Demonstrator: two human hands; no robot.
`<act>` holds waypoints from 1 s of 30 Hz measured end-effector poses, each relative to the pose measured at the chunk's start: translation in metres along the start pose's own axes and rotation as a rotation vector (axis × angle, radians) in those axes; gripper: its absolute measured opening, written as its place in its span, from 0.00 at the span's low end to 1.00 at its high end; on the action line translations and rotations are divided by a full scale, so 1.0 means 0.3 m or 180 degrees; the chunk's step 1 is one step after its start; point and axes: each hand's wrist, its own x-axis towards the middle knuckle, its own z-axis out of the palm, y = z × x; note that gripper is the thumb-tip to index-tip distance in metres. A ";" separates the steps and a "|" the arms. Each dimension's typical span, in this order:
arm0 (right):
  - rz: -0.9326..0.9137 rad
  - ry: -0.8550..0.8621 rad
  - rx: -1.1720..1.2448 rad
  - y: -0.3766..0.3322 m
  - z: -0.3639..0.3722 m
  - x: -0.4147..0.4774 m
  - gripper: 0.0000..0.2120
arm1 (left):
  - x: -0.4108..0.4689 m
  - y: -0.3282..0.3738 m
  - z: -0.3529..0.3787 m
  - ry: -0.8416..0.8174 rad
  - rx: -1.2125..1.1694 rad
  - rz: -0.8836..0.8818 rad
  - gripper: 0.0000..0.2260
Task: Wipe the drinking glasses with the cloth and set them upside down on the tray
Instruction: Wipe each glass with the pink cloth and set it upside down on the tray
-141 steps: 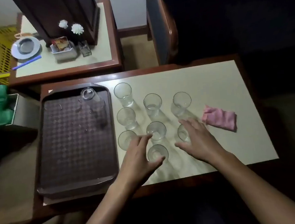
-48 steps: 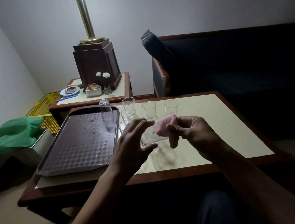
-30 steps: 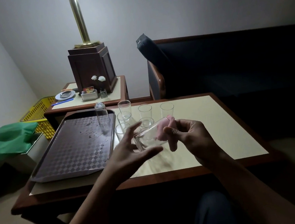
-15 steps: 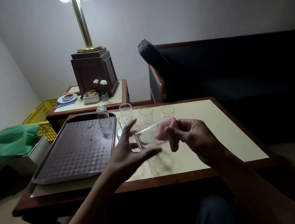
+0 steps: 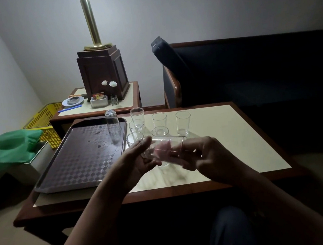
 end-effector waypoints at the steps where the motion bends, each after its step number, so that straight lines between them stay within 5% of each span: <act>1: 0.0089 -0.0151 0.0123 0.000 -0.011 -0.006 0.17 | -0.001 0.001 -0.004 0.0071 -0.0008 0.0021 0.26; 5: -0.0044 -0.0384 -0.0358 0.022 -0.052 -0.040 0.32 | -0.001 0.008 -0.049 0.0353 -0.0368 0.0008 0.23; 11: -0.0040 -0.1590 -0.0765 0.038 -0.027 -0.003 0.53 | -0.004 0.004 -0.047 0.0055 0.0106 0.0033 0.26; 17: 0.0283 -0.1779 -0.0825 0.009 0.012 0.032 0.47 | 0.023 -0.011 -0.036 -0.0414 0.0639 0.0033 0.30; 20: 0.0758 -0.1834 0.0722 0.012 -0.027 0.029 0.40 | 0.019 -0.026 -0.061 -0.0178 0.0394 0.0252 0.27; 24: 0.1252 -0.1201 0.2667 0.021 -0.036 0.010 0.32 | -0.008 -0.004 -0.070 -0.0414 0.0675 0.0822 0.25; 26: 0.1240 -0.0992 0.2457 0.026 -0.015 0.012 0.30 | -0.014 0.011 -0.055 -0.0546 0.1237 0.1186 0.25; 30: 0.0501 -0.0569 0.0424 0.034 0.018 0.014 0.26 | -0.011 0.004 -0.050 -0.0448 0.0944 0.1091 0.26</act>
